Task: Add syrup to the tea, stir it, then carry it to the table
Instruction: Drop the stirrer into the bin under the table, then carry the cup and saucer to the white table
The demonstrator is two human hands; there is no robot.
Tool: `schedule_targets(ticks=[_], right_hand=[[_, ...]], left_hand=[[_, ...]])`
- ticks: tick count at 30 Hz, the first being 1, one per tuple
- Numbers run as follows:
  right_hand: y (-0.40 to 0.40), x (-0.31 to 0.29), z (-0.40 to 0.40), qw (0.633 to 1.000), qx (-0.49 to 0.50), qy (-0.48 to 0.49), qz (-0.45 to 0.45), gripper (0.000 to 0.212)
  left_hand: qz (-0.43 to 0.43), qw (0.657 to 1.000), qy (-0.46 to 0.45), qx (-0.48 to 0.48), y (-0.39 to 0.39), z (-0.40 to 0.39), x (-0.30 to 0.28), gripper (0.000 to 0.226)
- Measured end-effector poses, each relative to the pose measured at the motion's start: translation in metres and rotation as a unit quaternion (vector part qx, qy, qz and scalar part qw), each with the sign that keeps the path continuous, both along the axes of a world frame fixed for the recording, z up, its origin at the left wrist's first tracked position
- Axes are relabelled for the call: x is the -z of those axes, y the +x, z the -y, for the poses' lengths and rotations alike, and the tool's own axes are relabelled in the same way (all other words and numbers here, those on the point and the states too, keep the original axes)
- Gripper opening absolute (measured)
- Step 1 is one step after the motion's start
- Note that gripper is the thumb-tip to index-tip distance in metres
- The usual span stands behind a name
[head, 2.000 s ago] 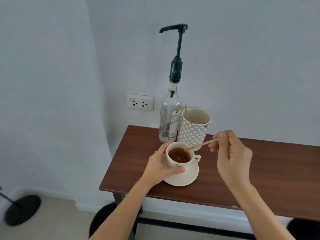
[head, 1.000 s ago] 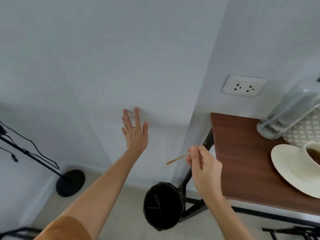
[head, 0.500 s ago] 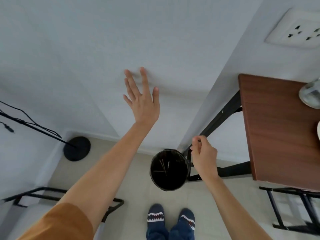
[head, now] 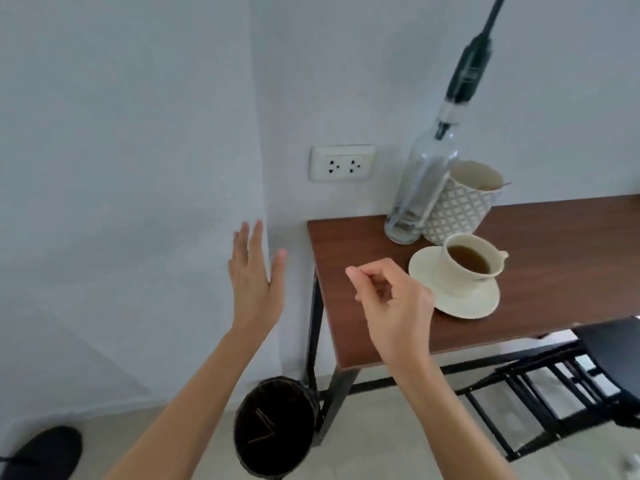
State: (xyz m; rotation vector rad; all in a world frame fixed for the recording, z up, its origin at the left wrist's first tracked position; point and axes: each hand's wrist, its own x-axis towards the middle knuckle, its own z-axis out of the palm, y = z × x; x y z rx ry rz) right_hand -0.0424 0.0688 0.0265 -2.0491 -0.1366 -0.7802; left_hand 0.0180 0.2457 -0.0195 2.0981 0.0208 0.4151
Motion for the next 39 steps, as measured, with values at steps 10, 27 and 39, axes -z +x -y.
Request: schedule_targets(ticks=[10, 27, 39], right_hand=[[0.014, 0.011, 0.206, 0.969, 0.156, 0.123, -0.150, 0.022], [0.046, 0.025, 0.244, 0.932, 0.007, 0.092, -0.352, 0.043], [-0.018, 0.033, 0.219, 0.921, 0.083, -0.003, -0.381, 0.033]], left_hand=[[-0.139, 0.980, -0.042, 0.135, -0.015, 0.190, -0.018, 0.053], [-0.210, 0.968, -0.124, 0.058, -0.014, 0.240, -0.017, 0.064], [-0.223, 0.959, -0.113, 0.131, -0.017, 0.226, -0.018, 0.057]])
